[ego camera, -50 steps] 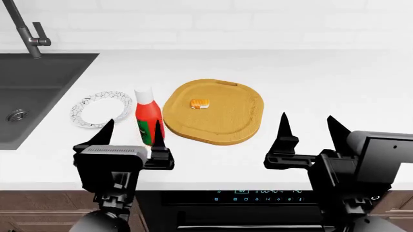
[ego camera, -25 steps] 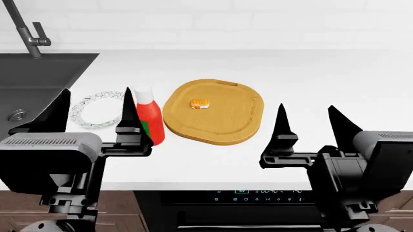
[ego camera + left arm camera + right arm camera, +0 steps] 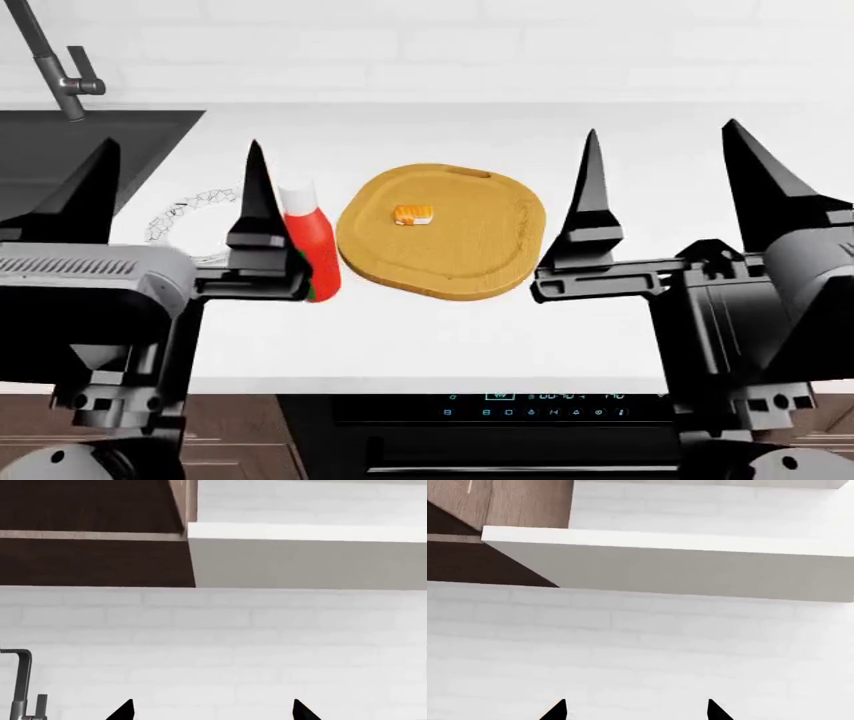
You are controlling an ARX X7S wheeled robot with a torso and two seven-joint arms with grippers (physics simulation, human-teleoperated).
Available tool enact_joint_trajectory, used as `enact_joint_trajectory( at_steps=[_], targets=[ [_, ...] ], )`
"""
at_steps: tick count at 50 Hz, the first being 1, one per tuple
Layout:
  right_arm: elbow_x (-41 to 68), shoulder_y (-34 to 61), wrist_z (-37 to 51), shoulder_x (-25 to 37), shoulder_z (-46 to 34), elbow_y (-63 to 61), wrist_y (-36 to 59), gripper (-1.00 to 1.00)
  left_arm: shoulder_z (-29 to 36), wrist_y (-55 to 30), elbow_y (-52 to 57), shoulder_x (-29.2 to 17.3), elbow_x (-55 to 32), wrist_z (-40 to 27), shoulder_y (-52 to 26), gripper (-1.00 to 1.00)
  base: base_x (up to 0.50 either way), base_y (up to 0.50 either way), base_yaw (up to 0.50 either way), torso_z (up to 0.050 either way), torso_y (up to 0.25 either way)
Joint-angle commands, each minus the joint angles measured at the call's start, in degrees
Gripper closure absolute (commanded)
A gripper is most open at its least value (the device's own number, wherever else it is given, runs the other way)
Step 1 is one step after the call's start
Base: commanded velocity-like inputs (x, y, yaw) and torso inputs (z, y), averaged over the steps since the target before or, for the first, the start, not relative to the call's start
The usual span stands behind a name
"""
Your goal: Pick the sushi from the plate and place it on the cutting board. Then pick the condiment bottle from the cabinet and place it next to the cutting board.
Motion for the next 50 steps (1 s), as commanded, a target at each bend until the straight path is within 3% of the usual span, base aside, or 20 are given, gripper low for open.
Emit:
enact_joint_trajectory(
  at_steps=[1,35,50],
  targets=[
    [0.1,7.1,0.2,-1.2,-0.9,-0.7,4.2,-1.0,0.0,-2.0,0.4,-0.6,-1.5,-0.5,-2.5,-1.0,0.0,0.0,0.0,0.0,0.0],
    [2.9,9.9,3.5,-0.1,-0.2,-4.7,4.8,-1.0,-2.9,-7.9,5.3,-2.8,-10.3,-5.1,-12.5,-1.0,0.0,0.0,0.0,0.0,0.0],
    [7.7,17.5,4.1,-0.1,-0.2,-3.6,7.7,-1.0,-2.3,-10.0,4.5,-3.6,-13.3,-6.3,-18.5,-1.0,0.0,0.0,0.0,0.0,0.0]
  ],
)
